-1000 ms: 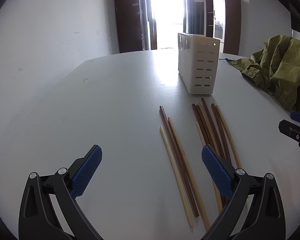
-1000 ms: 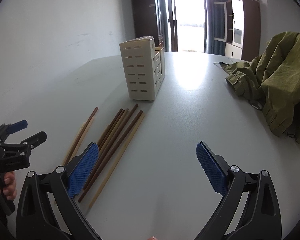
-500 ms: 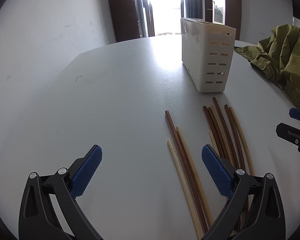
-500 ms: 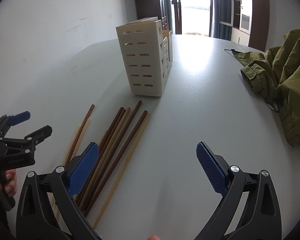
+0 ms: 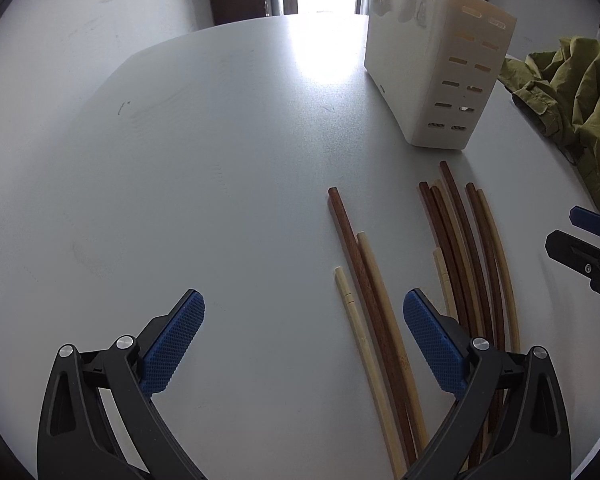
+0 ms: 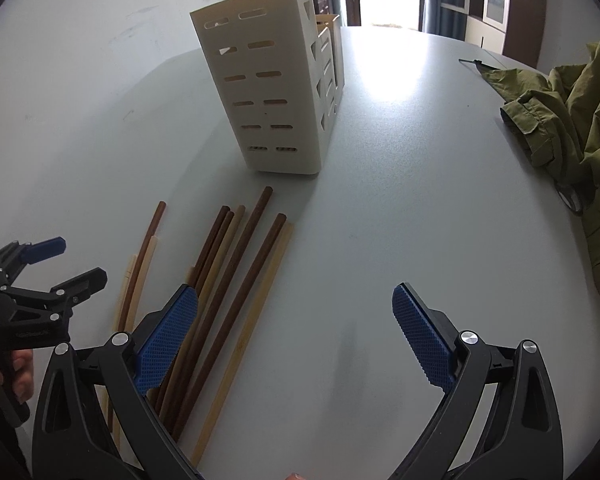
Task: Organize utensils
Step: 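Close the left gripper on a light chopstick while the right gripper grasps another light chopstick, then lift both held chopsticks upright and carry them above the white slotted holder, then lower both chopsticks into the holder and open both grippers, then withdraw both open grippers from the holder back toward the remaining chopsticks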
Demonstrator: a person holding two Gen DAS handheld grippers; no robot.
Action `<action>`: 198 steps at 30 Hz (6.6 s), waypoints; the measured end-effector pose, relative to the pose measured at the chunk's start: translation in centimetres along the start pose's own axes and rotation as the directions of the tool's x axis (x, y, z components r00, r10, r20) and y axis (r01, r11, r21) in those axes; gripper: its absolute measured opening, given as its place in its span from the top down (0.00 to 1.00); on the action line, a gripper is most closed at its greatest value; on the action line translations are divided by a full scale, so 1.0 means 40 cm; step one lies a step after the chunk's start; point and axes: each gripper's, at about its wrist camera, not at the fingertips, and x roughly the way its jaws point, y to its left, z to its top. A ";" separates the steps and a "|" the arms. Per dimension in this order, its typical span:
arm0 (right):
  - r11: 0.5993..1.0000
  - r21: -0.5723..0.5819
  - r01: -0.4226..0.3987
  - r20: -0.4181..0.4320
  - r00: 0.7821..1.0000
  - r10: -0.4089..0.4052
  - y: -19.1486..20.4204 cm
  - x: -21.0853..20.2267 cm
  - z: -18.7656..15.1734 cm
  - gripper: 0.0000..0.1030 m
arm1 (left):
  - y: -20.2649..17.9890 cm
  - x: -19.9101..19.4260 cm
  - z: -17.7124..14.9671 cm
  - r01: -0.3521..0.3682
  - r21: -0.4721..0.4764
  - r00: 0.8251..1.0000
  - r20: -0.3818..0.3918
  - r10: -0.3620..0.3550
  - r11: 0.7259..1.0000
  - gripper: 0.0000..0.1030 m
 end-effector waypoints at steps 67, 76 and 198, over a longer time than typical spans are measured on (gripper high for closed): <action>0.997 0.075 -0.021 -0.016 1.000 0.022 0.002 0.044 0.095 0.93 | -0.139 -0.133 0.004 0.075 -0.028 0.997 -0.004 -0.075 0.997 0.96; 0.998 0.006 -0.055 0.168 0.984 0.053 0.034 -0.069 0.109 0.93 | -0.107 -0.236 0.088 0.124 0.001 0.967 0.226 -0.121 0.992 0.96; 0.979 -0.155 -0.132 0.772 0.602 0.203 -0.078 -0.176 0.297 0.77 | -0.207 -0.304 0.311 0.126 -0.003 0.698 0.711 -0.086 0.992 0.70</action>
